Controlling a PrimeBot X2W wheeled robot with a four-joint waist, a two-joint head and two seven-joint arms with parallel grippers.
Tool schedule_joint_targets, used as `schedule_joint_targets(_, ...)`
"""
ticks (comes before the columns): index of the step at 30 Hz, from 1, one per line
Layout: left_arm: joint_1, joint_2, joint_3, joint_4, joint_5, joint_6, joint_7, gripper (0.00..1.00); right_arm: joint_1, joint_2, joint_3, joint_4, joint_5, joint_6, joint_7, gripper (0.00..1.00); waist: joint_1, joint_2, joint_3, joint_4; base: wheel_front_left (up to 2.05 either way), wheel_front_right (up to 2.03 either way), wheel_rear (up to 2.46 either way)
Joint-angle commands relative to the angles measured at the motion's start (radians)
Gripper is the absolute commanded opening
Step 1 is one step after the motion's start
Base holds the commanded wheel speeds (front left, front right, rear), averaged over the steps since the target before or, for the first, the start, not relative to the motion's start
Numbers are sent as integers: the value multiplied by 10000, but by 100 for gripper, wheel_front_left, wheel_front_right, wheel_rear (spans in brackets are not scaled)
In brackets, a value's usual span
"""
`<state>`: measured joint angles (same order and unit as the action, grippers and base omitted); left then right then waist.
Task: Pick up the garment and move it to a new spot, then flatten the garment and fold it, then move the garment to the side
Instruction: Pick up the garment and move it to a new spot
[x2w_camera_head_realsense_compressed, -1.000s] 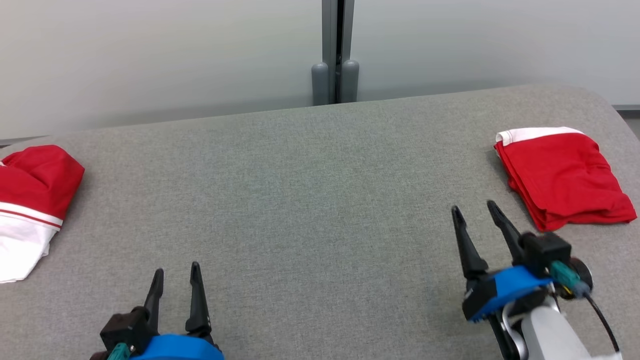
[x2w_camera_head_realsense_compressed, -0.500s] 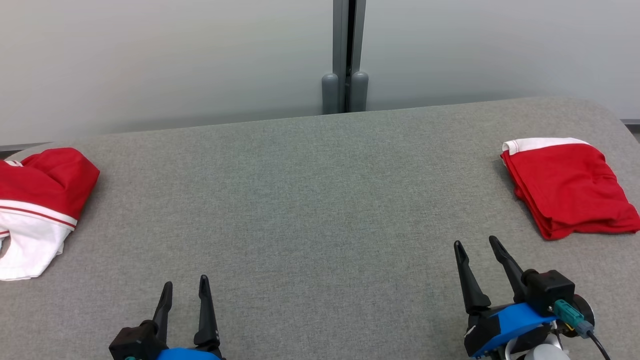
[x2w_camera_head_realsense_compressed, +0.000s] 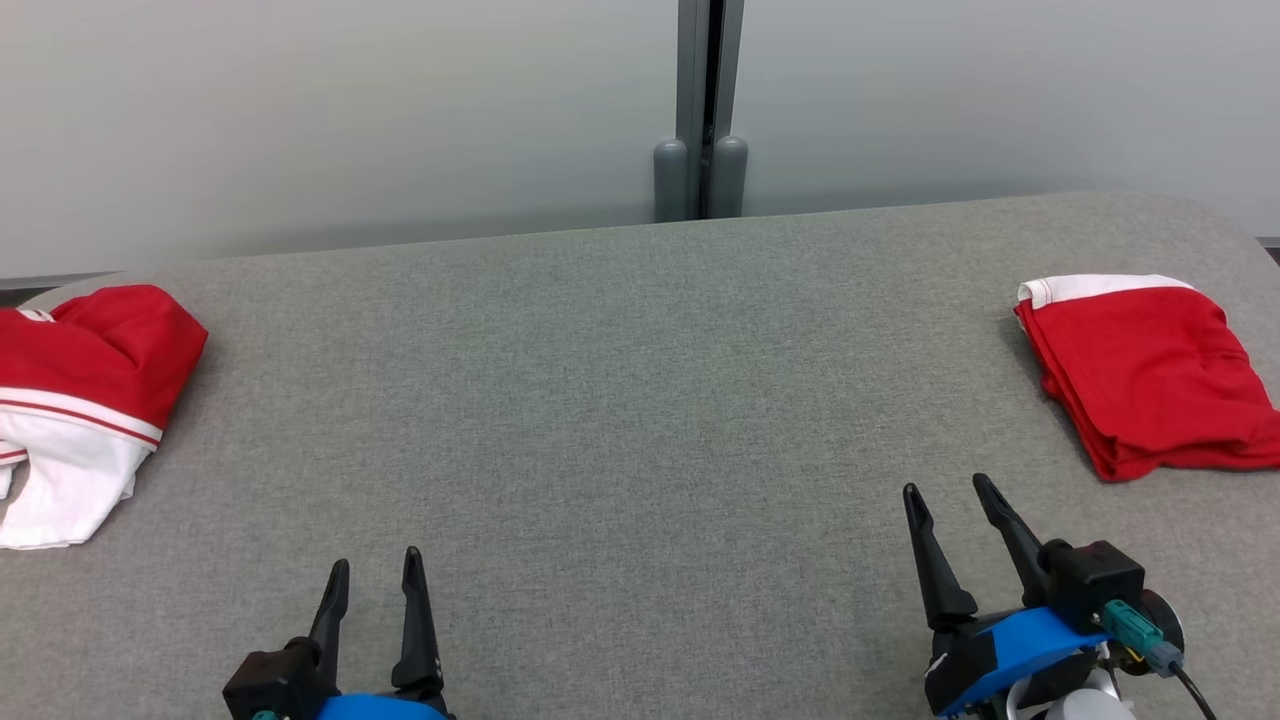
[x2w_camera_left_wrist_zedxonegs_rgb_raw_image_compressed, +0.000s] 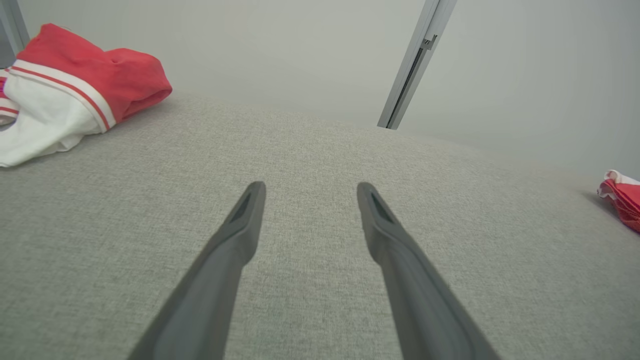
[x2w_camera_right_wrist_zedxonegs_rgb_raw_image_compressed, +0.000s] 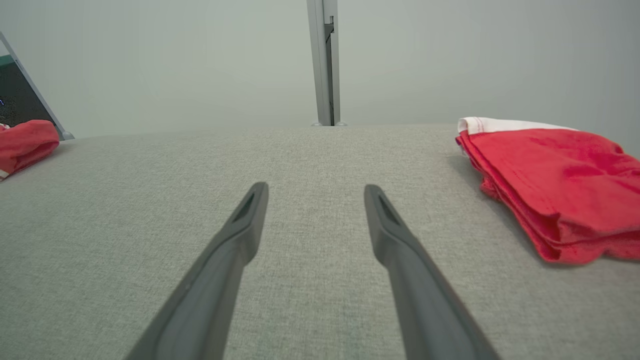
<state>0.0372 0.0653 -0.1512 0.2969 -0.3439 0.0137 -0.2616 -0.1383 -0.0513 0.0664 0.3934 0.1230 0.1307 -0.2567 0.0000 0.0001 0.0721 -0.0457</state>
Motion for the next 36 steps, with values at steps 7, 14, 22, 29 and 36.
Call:
schedule_joint_targets(7,-234,5,10,-52,105,-46,-47,100,70,14,-29,-112,-22,1,0,100,0,-1,83,296,0,0,0)
schedule_joint_targets(14,-353,-21,-52,-79,160,-75,-47,100,206,13,-340,-244,-320,1,11,100,0,-1,64,1786,0,0,0)
schedule_joint_targets(22,-93,-3,160,-75,169,22,-38,100,258,7,-67,-332,-298,1,130,100,0,-1,-54,4102,0,0,0)
schedule_joint_targets(29,224,97,342,-95,137,39,-40,100,351,2,336,-256,-157,1,197,100,0,-1,-297,5374,0,0,0)
schedule_joint_targets(36,426,158,568,-180,45,90,-38,100,299,-2,910,-159,37,1,249,100,0,-1,-513,5739,0,0,0)
